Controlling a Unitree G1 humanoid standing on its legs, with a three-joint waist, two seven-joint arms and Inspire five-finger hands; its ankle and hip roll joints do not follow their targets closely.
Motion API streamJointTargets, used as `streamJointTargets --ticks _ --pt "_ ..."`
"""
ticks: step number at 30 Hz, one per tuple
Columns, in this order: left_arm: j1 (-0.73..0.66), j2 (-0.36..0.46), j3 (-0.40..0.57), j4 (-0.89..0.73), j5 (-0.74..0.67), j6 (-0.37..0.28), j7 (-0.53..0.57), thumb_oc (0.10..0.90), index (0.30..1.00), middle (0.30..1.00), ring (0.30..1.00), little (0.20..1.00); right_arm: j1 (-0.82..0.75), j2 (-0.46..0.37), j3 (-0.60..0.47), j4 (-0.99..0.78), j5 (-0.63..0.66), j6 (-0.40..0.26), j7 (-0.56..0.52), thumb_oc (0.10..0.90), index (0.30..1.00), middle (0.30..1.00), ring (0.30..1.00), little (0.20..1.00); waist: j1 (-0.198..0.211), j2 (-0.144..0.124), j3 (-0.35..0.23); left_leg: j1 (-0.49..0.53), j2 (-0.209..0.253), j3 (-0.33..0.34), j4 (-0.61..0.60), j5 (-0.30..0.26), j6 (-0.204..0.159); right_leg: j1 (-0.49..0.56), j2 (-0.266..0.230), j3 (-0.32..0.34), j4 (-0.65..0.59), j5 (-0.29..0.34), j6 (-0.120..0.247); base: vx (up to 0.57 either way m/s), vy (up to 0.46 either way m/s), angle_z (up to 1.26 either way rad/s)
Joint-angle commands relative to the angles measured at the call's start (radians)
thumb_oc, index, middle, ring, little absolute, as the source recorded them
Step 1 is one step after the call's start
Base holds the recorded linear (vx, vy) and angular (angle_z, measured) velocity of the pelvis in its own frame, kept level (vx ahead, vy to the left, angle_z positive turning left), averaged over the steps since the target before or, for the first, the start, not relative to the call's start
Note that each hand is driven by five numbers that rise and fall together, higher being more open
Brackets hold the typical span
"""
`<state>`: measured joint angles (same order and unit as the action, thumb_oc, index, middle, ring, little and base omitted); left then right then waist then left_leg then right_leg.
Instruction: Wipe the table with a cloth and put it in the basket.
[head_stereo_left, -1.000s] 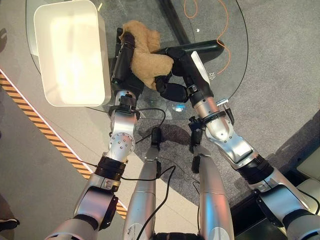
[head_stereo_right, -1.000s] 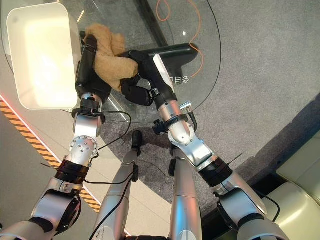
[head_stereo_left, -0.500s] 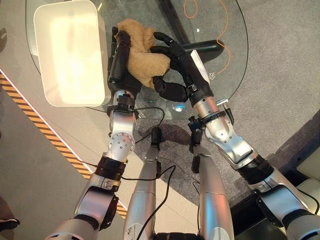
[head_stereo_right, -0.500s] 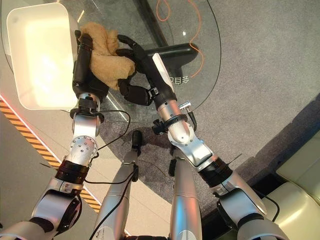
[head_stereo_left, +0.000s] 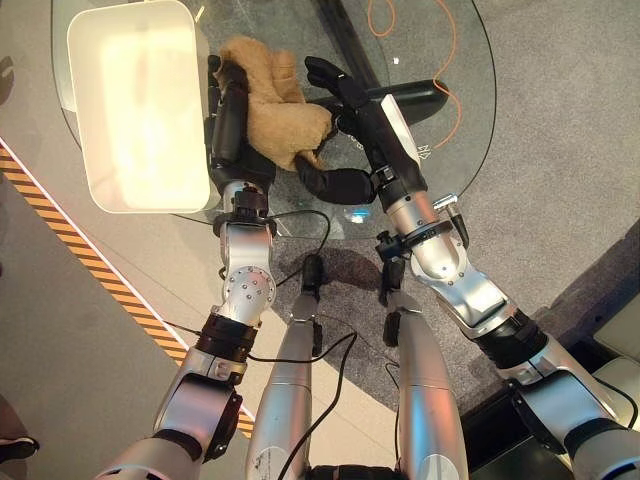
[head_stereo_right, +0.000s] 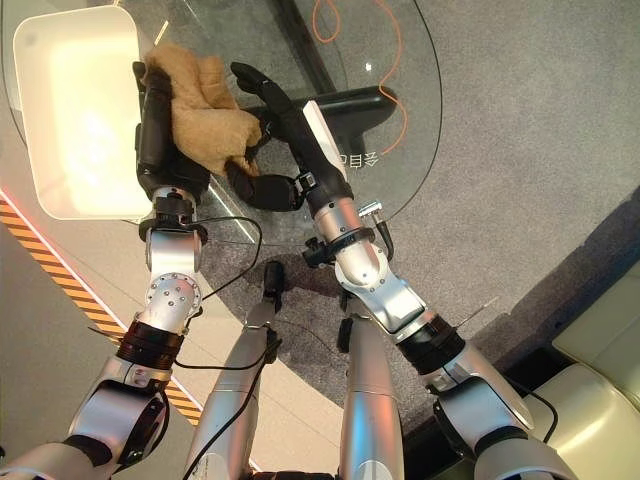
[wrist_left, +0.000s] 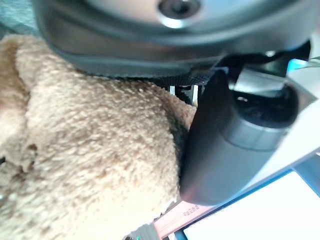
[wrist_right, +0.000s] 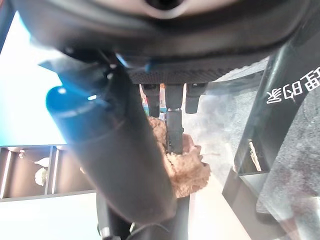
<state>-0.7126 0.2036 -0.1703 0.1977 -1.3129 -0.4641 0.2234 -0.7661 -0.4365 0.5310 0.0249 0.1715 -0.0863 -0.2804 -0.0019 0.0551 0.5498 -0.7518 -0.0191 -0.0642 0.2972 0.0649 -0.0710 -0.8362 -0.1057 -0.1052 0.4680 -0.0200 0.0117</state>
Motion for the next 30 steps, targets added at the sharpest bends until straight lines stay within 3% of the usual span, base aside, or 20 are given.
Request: streamJointTargets --ticks 1,16,30 --pt "-0.106 0.005 0.041 -0.129 0.141 -0.101 -0.02 0.1 0.3 0.3 0.3 0.2 -0.143 0.084 -0.065 -0.222 -0.047 -0.142 -0.007 0.8 0.9 0.9 0.9 0.9 0.021 -0.018 -0.03 0.025 -0.071 0.088 0.026 -0.061 0.048 0.068 0.052 -0.048 -0.073 -0.039 0.033 0.0 0.0 0.0" --pt "-0.108 0.012 0.075 -0.151 0.236 -0.176 0.052 0.1 0.3 0.3 0.3 0.2 -0.12 0.092 -0.082 -0.22 -0.068 -0.132 -0.017 0.8 0.9 0.9 0.9 0.9 0.02 -0.017 -0.03 0.031 -0.07 0.089 0.019 -0.059 0.044 0.072 0.053 -0.047 -0.073 -0.043 0.031 0.0 0.0 0.0" --pt "-0.071 0.057 0.14 -0.141 0.344 -0.275 0.125 0.1 0.3 0.3 0.3 0.2 -0.032 0.045 -0.167 -0.122 -0.15 -0.187 -0.227 0.8 0.9 0.9 0.9 0.9 0.01 -0.014 -0.03 0.031 -0.064 0.092 0.018 -0.064 0.044 0.068 0.057 -0.039 -0.068 -0.05 0.028 0.0 0.0 0.0"
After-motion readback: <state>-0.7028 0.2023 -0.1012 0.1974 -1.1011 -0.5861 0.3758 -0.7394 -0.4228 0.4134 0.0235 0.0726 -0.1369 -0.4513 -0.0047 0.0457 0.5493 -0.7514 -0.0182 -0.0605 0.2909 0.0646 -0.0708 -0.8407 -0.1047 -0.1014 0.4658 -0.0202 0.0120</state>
